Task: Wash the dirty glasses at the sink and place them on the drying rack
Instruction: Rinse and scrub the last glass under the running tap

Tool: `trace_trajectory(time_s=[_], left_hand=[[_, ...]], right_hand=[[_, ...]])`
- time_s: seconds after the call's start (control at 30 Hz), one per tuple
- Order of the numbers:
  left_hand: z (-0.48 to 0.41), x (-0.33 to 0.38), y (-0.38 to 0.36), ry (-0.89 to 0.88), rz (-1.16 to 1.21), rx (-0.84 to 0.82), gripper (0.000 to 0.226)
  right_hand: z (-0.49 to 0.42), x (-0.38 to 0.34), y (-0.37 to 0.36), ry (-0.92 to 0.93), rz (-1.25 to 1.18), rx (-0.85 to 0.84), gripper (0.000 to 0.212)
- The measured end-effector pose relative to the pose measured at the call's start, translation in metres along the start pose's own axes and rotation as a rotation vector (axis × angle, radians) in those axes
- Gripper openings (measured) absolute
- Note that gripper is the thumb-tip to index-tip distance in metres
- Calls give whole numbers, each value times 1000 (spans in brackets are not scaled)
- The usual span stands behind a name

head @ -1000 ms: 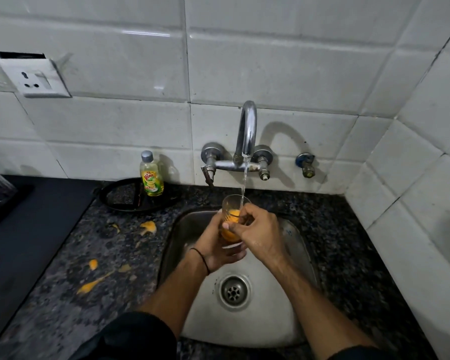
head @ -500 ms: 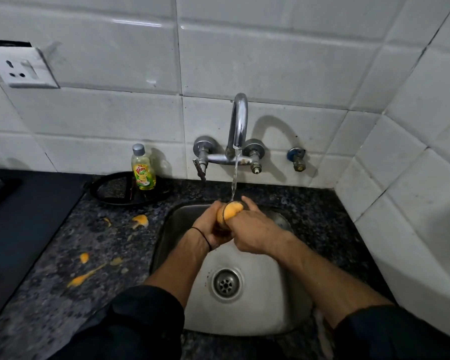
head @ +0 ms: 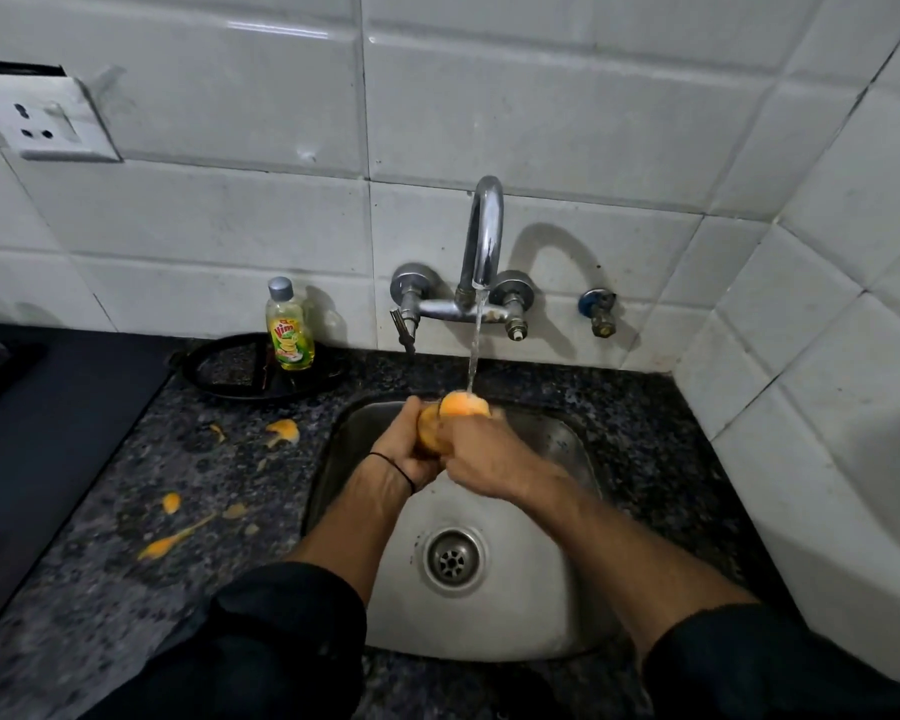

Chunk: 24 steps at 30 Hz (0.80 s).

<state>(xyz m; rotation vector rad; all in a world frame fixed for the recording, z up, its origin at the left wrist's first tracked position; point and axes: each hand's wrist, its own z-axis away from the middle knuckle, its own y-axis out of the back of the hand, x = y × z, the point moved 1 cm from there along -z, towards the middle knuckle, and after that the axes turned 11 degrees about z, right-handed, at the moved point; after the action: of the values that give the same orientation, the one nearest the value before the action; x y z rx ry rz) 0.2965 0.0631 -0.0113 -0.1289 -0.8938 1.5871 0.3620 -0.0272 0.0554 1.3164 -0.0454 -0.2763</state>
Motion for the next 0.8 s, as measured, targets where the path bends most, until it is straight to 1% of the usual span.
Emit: trace_trajectory(time_s=[0.03,0.07,0.1,0.13,0.17,0.2,0.23,0.27,0.33,0.37,0.4,0.43,0.47,0.53,0.57,0.6,0.63,0.67,0.7,0.73,0.77,0.8], left_hand=[[0,3,1,14,-34,15,53],[-1,5,2,26,-87,30,52],[0,7,0,48,-132,41,52],[0,7,-1,58,-167,60,52],[-1,7,-3,62,-182,69,52],[-4,6,-5,50,-182,76,52],[-4,4,-8,34,-177,68,50],[-5,2,-10,12,-167,71,45],[-10,1,-13,-19,-168,83,26],[-11,-1,-13,-30,-164,66,22],[-12,-1,-12,-34,-160,60,24],[-15,0,-11,-42,-153,68,26],[-14,2,-11,-49,-160,76,27],[-13,6,-8,-45,-187,87,27],[-13,9,-7,-29,-191,94,32],[-13,9,-6,-16,-222,126,42],[-15,8,-5,-4,-270,154,54],[-20,6,-3,6,-302,176,61],[-21,4,-3,20,-297,168,63],[-21,1,-3,29,-281,162,61],[-19,-2,-5,34,-244,143,56],[-16,-4,-5,39,-225,118,50]], right_hand=[[2,5,-3,127,242,29,25],[4,11,-5,228,429,79,22],[5,17,-5,261,541,99,23],[5,22,-6,249,571,83,24],[6,21,-7,212,547,56,24],[7,15,-10,155,441,48,23],[7,8,-11,64,247,66,23],[6,1,-12,-90,-49,106,24],[4,-15,-15,-408,-716,148,18],[1,-19,-18,-520,-943,177,16],[-2,-21,-20,-554,-1031,196,15],[-5,-20,-23,-524,-995,188,16],[-6,-16,-25,-423,-852,171,20],[-4,-2,-28,-142,-253,153,32],[0,6,-27,-21,54,132,33],[3,12,-23,72,248,101,33],[4,19,-21,115,336,79,31],[2,24,-19,116,364,15,31],[2,22,-16,78,375,-43,30],[2,14,-14,16,317,-56,30],[-1,9,-15,-60,165,-30,31],[-1,5,-13,-178,-83,16,30]])
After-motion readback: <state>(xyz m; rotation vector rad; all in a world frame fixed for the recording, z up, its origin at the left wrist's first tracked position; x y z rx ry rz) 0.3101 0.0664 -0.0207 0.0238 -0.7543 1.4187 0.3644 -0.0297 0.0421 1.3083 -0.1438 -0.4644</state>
